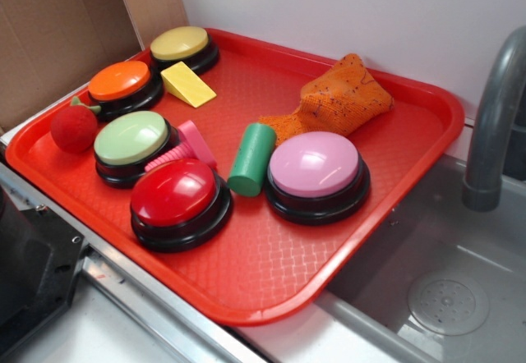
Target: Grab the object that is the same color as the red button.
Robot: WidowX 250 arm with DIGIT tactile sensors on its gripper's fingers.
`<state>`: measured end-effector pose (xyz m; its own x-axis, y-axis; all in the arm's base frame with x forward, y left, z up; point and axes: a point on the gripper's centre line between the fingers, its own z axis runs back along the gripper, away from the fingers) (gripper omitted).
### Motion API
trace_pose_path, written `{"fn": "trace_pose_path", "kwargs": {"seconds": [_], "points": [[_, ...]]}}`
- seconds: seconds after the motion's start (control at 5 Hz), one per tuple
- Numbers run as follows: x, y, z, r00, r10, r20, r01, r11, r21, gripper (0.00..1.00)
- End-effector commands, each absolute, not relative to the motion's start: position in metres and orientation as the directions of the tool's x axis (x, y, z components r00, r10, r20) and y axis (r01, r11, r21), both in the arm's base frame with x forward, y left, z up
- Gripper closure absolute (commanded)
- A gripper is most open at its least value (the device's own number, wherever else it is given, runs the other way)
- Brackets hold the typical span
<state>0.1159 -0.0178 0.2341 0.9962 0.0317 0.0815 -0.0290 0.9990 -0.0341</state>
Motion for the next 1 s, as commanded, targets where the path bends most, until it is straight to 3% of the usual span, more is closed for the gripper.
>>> {"fn": "trace_pose_path", "kwargs": {"seconds": [0.0,0.2,0.8], "points": [[0.116,-0.018,0.234,0.996,0.032,0.081,-0.029,0.999,-0.034,0.0],[0.132,0.015,0.227,0.982,0.174,0.078,-0.166,0.981,-0.101,0.0],[0.154,0.087,0.168,0.831,0.549,0.087,-0.536,0.833,-0.134,0.0]]}}
